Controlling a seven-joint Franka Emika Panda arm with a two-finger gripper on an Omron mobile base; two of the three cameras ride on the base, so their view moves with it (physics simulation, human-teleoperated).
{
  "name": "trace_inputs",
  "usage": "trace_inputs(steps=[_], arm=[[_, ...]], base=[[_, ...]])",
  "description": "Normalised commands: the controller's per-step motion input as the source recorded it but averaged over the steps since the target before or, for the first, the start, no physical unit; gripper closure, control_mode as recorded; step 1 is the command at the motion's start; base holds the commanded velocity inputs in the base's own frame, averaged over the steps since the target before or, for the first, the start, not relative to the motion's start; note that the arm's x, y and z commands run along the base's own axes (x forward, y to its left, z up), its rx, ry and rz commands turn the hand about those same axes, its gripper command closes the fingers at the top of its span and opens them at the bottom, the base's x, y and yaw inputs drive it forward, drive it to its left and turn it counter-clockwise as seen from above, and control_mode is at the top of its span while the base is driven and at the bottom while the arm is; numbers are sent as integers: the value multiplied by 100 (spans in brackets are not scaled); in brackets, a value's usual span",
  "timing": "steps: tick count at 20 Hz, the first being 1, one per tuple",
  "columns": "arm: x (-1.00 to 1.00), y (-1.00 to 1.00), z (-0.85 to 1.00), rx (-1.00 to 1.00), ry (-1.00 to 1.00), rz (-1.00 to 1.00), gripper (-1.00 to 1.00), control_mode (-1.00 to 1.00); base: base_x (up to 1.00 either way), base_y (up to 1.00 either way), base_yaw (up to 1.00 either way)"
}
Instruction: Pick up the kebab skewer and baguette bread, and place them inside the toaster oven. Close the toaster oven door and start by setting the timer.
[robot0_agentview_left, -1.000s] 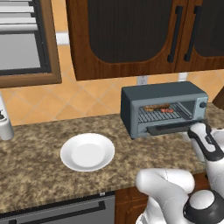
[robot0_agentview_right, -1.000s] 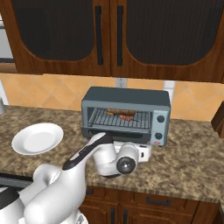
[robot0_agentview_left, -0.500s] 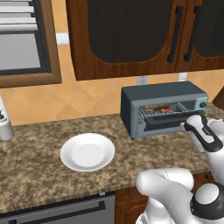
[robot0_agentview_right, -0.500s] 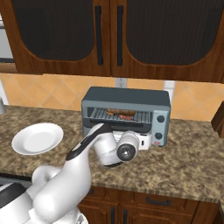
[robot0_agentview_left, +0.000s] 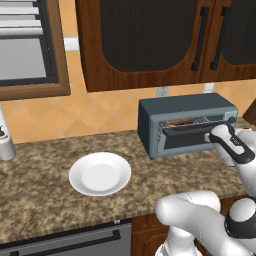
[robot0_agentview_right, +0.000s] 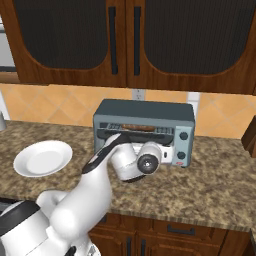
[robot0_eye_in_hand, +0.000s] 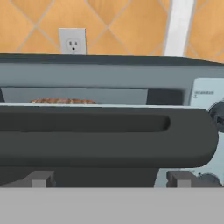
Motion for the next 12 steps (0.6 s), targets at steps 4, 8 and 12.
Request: trace_inputs(steps=[4,8,12], arm=[[25,3,10,0,0,0,-100,-100],[24,4,9,0,0,0,-100,-100],[24,6,6,0,0,0,-100,-100]], base=[[0,0,0],[0,0,0],[0,0,0]])
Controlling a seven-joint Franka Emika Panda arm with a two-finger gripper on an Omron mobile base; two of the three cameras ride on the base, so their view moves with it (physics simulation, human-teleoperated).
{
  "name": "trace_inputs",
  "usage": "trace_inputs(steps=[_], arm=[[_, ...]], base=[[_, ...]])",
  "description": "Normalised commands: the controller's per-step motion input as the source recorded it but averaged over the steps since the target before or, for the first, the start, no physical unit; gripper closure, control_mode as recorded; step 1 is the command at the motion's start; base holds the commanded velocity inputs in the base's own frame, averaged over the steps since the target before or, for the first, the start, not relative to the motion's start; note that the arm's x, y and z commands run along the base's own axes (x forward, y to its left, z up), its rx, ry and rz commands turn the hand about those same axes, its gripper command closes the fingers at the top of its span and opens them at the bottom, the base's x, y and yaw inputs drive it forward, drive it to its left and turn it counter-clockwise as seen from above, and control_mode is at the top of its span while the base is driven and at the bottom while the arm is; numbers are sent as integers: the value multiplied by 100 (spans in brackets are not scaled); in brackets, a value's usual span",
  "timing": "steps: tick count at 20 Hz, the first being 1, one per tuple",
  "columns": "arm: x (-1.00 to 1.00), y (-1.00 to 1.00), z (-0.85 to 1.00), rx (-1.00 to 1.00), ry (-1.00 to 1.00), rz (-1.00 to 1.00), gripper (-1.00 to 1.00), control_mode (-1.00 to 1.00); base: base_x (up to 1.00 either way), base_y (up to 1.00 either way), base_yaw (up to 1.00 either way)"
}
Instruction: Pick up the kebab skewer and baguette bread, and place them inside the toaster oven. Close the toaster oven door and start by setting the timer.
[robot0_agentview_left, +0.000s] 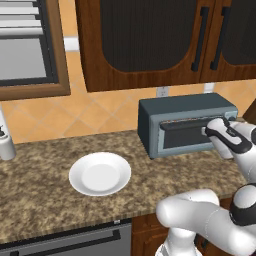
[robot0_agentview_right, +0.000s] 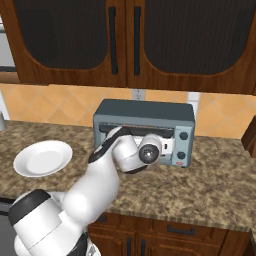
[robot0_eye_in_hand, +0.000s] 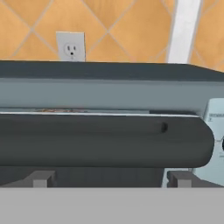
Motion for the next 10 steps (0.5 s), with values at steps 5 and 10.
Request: trace_inputs(steps=[5,10], arm=[[26,2,5,0,0,0,-100,-100],[22,0,1,0,0,0,-100,-100]], base=[[0,0,0],[0,0,0]])
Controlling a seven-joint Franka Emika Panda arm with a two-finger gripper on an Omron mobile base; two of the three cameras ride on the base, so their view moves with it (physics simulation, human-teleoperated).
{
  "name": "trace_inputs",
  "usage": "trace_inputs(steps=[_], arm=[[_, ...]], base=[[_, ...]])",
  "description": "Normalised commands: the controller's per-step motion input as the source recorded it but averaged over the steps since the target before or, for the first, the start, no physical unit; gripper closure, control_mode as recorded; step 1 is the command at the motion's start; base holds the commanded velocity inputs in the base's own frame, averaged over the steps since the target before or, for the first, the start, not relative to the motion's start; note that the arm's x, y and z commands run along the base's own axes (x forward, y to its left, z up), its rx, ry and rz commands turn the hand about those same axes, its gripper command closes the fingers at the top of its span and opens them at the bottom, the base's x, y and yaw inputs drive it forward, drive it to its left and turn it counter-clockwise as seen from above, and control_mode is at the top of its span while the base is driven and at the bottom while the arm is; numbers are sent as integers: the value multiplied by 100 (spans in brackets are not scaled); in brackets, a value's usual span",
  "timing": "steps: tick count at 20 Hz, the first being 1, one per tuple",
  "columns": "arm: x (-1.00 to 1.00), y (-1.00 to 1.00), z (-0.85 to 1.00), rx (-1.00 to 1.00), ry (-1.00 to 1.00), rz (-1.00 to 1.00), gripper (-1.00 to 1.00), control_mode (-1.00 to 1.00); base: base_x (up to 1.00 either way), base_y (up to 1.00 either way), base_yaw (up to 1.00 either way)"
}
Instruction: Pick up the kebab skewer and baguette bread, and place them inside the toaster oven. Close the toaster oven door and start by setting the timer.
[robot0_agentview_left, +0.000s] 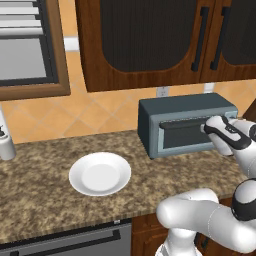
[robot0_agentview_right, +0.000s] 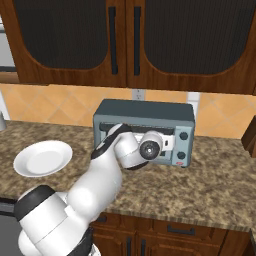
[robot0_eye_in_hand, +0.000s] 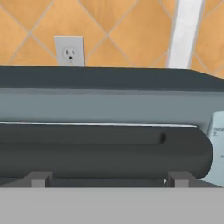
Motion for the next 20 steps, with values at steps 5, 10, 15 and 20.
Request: trace_inputs(steps=[5,10,15,20], arm=[[7,-7,1,0,1,-1,-100,-100],[-15,-51,0,0,0,-4,-100,-100],[-30,-66,-8,0,0,-5,-100,-100],[-49,-71,-21,4,0,-5,-100,-100]], base=[[0,0,0],[0,0,0],[0,0,0],[0,0,0]])
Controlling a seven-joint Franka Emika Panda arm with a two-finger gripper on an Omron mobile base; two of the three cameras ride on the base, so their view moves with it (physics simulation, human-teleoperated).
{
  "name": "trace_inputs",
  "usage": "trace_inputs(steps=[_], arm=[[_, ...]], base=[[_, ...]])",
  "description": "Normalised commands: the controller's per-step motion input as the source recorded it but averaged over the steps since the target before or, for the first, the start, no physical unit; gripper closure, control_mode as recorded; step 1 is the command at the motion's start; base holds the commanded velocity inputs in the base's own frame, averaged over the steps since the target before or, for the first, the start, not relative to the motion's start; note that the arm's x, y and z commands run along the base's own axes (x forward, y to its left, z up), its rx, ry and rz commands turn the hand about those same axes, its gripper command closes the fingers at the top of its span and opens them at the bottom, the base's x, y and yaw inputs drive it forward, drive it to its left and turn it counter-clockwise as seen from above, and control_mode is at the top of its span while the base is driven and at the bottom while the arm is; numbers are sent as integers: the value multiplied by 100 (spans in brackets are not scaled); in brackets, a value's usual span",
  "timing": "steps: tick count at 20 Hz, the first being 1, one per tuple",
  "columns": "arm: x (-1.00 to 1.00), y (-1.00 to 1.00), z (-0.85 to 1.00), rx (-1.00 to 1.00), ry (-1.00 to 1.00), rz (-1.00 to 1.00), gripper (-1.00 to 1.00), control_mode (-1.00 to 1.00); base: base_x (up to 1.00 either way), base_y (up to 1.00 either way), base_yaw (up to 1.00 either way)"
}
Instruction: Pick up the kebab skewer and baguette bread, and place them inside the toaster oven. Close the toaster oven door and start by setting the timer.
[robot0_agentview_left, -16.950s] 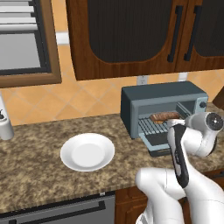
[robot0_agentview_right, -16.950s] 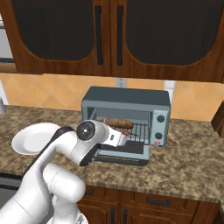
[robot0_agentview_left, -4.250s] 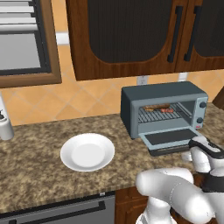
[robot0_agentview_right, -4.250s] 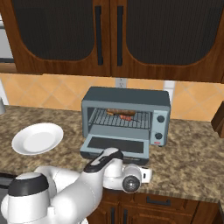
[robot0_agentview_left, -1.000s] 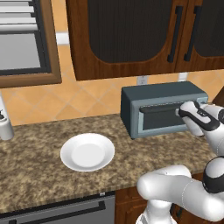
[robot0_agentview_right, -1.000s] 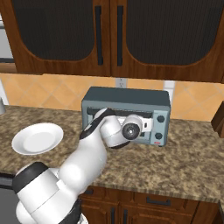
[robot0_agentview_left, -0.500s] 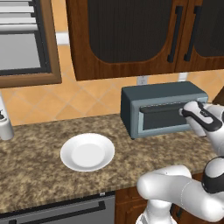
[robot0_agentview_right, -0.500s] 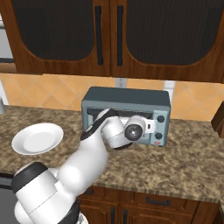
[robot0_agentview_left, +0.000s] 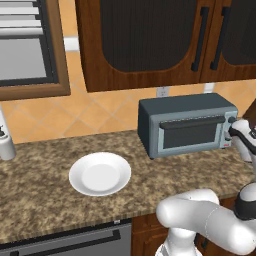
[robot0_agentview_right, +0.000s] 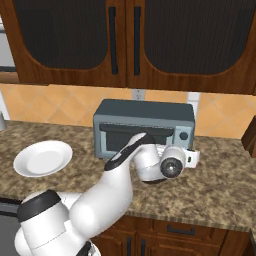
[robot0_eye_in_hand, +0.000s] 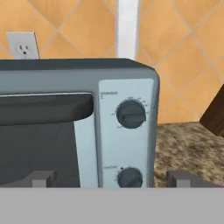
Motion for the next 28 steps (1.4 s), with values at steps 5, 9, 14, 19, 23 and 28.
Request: trace_inputs(steps=[5,9,14,19,23,28], arm=[[-13,-38,-20,2,-2,-2,-100,-100],[0,0,-2,1,-10,0,-100,-100],[2,0,0,1,-8,0,-100,-100],[13,0,-9,6,-9,5,-100,-100],[1,0,-38,6,-1,8,-100,-100],[0,-6,-32,4,0,3,-100,-100]], base=[[0,0,0],[0,0,0],[0,0,0],[0,0,0],[0,0,0],[0,0,0]])
